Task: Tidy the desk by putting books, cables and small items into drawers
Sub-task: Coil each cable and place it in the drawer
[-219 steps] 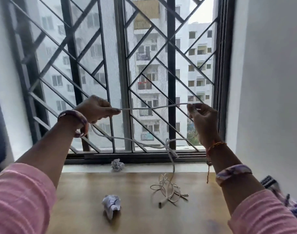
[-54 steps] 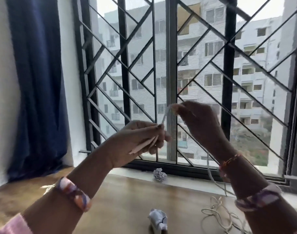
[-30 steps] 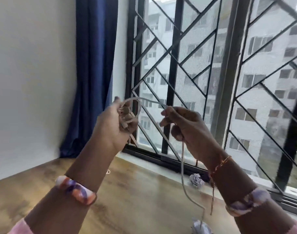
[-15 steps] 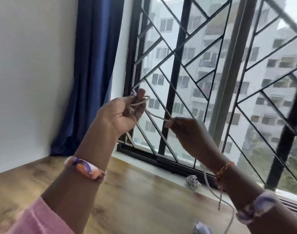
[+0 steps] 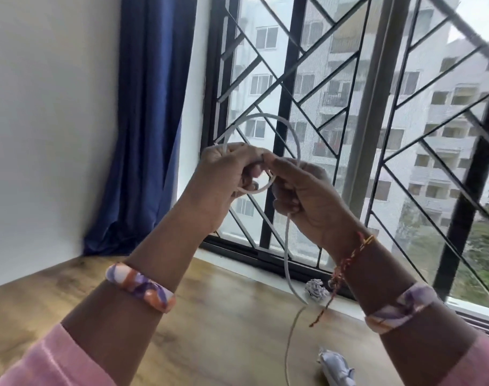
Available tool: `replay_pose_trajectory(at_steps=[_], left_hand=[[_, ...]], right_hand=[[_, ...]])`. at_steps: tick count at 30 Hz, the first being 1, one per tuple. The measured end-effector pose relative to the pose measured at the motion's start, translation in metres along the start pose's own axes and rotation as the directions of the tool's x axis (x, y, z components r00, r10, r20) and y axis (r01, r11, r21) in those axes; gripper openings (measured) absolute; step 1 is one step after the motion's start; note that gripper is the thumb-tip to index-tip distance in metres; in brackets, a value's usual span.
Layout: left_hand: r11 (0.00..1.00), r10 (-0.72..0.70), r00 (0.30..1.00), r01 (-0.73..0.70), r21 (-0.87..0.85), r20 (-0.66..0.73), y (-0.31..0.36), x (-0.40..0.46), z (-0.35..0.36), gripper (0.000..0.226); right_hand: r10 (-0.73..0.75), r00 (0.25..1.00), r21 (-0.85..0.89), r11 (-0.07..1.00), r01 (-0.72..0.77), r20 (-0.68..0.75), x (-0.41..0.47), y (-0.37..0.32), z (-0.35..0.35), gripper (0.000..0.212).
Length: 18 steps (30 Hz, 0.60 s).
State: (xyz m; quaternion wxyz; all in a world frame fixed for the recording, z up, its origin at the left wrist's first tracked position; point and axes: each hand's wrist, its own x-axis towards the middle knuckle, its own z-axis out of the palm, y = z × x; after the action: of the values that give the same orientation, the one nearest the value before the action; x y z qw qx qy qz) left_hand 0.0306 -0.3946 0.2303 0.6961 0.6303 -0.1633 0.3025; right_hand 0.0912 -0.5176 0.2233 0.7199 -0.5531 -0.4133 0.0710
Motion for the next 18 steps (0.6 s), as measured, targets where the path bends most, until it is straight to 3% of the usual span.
replay_pose_trajectory(at_steps=[3,7,10,13,18], left_hand=[[0.940,-0.102,0.994,0.112,-0.323,0.047,0.004,-0.005,-0.008,0.015],[0.715,-0.071,0.994,0.108,-0.691,0.082,0.014,-0.009,-0.019,0.008],[0.728,-0.047,0.988,0.136,-0.672,0.148,0.019,-0.014,-0.026,0.029],[0.790,-0.128,0.971,0.224,-0.571,0.203,0.022,-0.016,-0.033,0.056],[0.784,-0.174,0.961,0.267,-0.560,0.215,0.021,-0.024,-0.041,0.035]], right_hand=[[-0.021,0.999,0.022,1.000,0.020,0.034,0.002,-0.004,0.007,0.020],[0.003,1.000,0.122,0.992,-0.002,0.000,0.009,-0.002,0.020,0.015],[0.046,0.999,0.122,0.992,-0.045,-0.013,0.009,0.006,0.026,0.015],[0.068,0.998,0.115,0.991,-0.067,-0.007,0.004,0.010,0.029,0.019],[0.074,0.989,0.028,0.997,-0.078,0.130,-0.002,-0.002,0.022,0.020]])
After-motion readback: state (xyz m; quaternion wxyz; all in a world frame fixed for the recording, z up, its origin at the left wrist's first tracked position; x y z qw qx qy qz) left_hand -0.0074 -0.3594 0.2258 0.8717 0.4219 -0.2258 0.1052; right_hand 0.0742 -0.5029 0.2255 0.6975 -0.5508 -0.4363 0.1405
